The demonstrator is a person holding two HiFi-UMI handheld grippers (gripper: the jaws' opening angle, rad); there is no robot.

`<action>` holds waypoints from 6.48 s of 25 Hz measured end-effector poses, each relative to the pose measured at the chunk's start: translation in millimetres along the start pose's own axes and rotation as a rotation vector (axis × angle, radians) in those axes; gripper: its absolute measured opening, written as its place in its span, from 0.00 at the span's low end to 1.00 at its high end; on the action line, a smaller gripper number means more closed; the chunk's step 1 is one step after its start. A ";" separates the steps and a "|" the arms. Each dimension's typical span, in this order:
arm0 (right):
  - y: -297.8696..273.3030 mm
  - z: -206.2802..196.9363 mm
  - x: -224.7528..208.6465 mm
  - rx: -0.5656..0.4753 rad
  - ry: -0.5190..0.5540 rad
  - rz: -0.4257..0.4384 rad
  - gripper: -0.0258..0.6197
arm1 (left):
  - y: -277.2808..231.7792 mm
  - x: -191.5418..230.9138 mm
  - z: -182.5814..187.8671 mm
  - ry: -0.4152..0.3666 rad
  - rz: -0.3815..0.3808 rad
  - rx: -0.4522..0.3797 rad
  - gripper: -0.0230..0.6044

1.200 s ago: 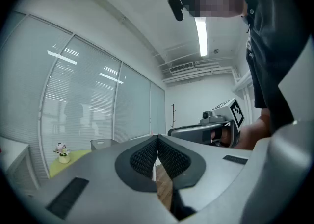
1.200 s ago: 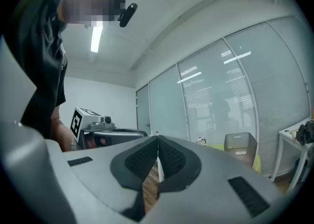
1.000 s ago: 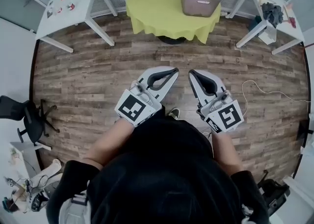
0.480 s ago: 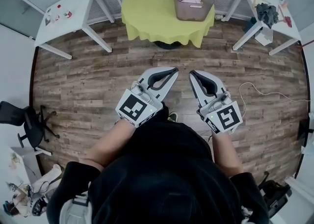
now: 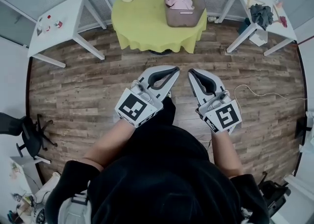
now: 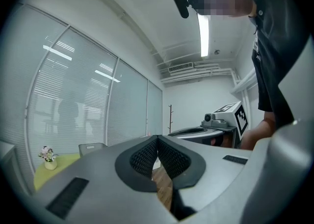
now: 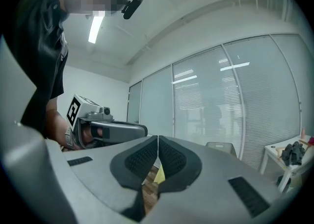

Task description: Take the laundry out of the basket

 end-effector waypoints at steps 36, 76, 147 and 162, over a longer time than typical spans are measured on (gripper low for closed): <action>-155.4 -7.9 -317.0 0.036 -0.006 0.000 0.08 | -269.6 227.7 -3.5 0.079 0.059 0.030 0.05; -299.2 -75.7 -551.0 0.033 -0.119 0.192 0.08 | -452.6 392.4 -90.4 0.193 0.468 0.371 0.05; -468.8 -172.5 -623.1 0.240 -0.058 0.265 0.08 | -492.0 528.5 -435.8 0.857 0.634 1.047 0.81; -465.7 -176.1 -625.8 0.250 -0.065 0.256 0.08 | -492.9 532.2 -440.0 0.786 0.623 1.027 0.80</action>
Point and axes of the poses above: the fingertips, and each gripper's own axes: y backward along the fingers, x to its left, z out of its top, the point moved 5 cm from there along y, backward along the fingers, and after that the axes turned 1 degree about -y, right-handed, at the moved point
